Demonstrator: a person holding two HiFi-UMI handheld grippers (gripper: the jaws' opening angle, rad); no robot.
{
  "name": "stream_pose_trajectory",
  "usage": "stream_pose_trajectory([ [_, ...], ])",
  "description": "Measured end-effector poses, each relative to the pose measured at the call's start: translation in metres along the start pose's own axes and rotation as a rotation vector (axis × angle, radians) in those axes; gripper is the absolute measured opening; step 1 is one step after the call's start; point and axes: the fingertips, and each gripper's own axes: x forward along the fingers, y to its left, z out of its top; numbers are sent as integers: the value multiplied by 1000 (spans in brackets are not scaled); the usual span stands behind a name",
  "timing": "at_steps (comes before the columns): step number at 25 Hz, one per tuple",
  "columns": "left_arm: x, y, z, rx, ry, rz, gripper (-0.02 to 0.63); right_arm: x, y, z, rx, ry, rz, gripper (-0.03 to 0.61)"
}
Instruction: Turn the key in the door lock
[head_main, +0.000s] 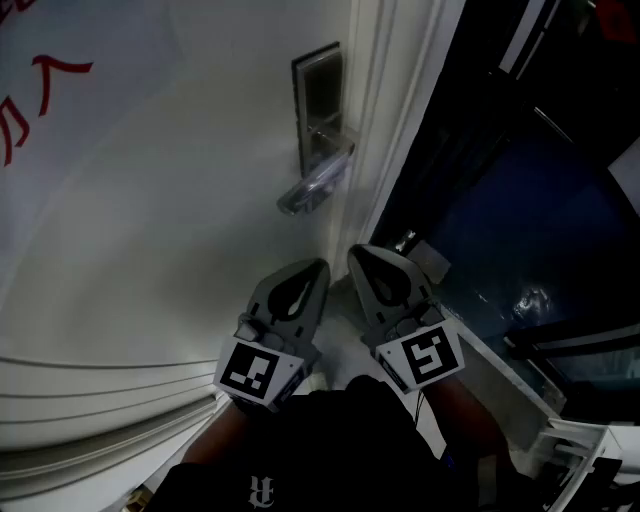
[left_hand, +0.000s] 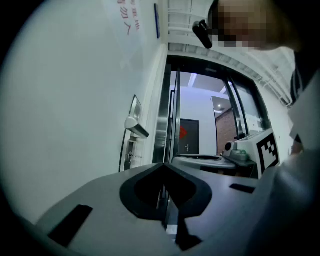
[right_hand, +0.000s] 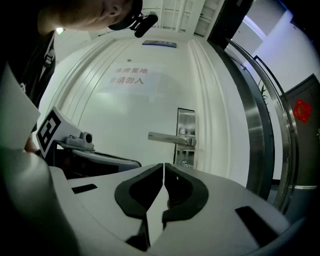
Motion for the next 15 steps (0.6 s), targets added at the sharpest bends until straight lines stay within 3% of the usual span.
stream_pose_trajectory([
  [5,24,17,2,9,-3,10,8,31,-26,-4,-148,19,2,16],
  [8,35,26,-1,7,6,42,8,47,-41,-12,-302,47,19,17],
  [10,40,32,1,12,1,73,8,57,-47,-16,-480,48,34,17],
  [15,45,41,1,20,-9,158,8,75,-48,-26,-1041,-3,39,23],
])
